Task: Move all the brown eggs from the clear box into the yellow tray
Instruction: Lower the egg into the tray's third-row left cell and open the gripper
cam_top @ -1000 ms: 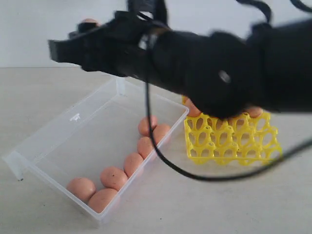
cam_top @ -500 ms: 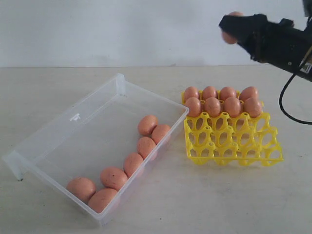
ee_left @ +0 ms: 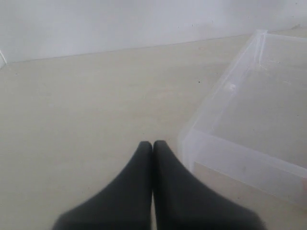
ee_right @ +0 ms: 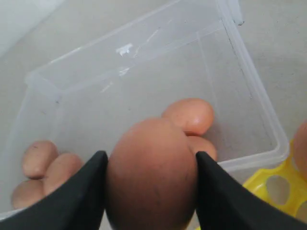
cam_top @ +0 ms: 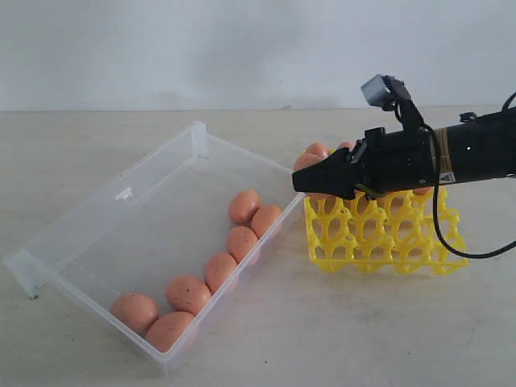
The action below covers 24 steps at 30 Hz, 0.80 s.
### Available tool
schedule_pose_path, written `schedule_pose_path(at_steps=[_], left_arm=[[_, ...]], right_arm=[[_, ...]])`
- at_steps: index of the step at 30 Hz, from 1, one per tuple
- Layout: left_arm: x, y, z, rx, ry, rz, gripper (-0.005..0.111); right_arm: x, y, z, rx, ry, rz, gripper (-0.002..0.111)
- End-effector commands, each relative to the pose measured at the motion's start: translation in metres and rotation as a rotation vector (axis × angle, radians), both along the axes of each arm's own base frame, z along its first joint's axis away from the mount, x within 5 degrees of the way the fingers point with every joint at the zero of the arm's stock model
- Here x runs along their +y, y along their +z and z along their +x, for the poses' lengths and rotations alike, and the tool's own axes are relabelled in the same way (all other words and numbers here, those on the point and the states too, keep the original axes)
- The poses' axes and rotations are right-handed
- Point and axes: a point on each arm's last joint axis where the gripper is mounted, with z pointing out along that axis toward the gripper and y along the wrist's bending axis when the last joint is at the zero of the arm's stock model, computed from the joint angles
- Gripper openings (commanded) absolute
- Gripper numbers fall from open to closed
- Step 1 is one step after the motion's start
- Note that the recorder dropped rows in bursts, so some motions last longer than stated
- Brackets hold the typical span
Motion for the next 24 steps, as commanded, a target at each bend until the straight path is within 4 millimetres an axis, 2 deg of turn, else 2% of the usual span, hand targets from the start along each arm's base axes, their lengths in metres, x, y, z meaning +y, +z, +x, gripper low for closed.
schedule_pose_path(at_steps=[1,5,8,16,24], left_arm=[[0.0,0.001,0.0,-0.004,0.009,-0.053,0.004],[0.0,0.001,0.0,-0.004,0.009,-0.052,0.02],[0.0,0.001,0.0,-0.004,0.009,-0.052,0.025],[0.0,0.001,0.0,-0.008,0.009,-0.052,0.025],[0.0,0.001,0.0,-0.008,0.009,-0.052,0.025]], right_arm=[[0.002,0.0,0.008,-0.106,-0.034,-0.111,0.0],[-0.005,-0.004,0.017,-0.136,-0.135,-0.175,0.0],[-0.006,-0.01,0.021,-0.142,-0.161,-0.173,0.0],[-0.001,-0.032,0.021,-0.217,-0.047,-0.23,0.0],[-0.001,-0.029,0.024,-0.226,-0.065,-0.218,0.0]])
